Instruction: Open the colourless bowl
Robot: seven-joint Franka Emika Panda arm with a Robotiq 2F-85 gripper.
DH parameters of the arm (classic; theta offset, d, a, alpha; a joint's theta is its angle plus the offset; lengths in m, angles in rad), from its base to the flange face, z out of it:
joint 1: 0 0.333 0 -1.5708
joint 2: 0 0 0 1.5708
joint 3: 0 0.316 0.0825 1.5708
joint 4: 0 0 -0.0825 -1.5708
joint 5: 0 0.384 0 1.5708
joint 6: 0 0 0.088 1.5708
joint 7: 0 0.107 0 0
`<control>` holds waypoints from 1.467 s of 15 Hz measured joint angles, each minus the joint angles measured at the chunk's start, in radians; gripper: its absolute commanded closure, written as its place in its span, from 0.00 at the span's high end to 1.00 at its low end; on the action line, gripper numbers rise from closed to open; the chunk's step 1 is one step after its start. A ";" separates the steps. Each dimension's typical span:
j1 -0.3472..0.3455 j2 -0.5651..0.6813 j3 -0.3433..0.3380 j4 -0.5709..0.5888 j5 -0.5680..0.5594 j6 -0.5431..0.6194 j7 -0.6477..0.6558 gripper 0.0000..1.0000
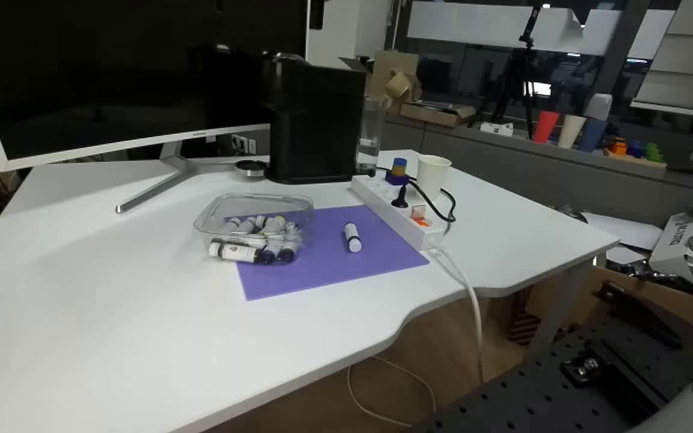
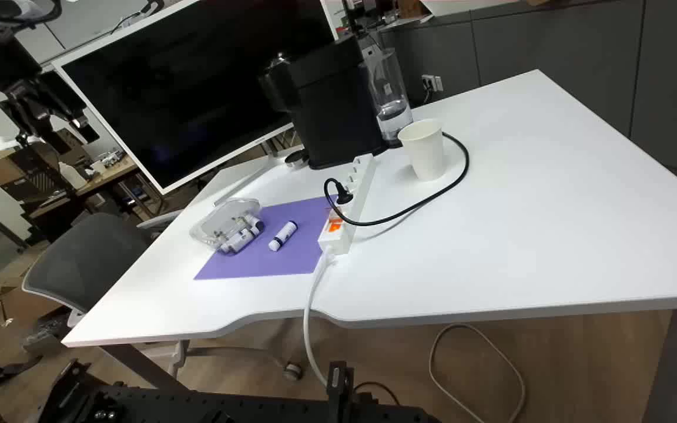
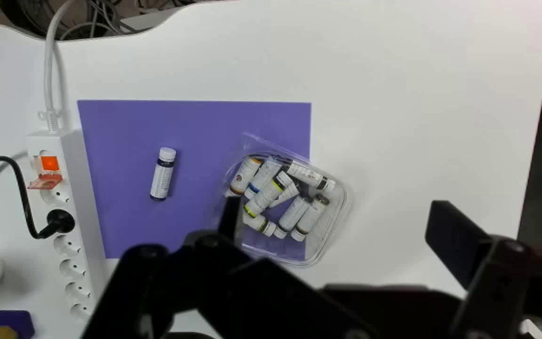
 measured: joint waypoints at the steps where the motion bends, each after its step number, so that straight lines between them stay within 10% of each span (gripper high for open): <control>1: 0.000 0.000 0.000 0.000 0.000 0.001 0.000 1.00; 12: 0.001 0.001 0.002 -0.001 -0.022 0.012 0.007 1.00; 22: -0.134 0.162 0.126 -0.035 -0.764 0.216 0.356 1.00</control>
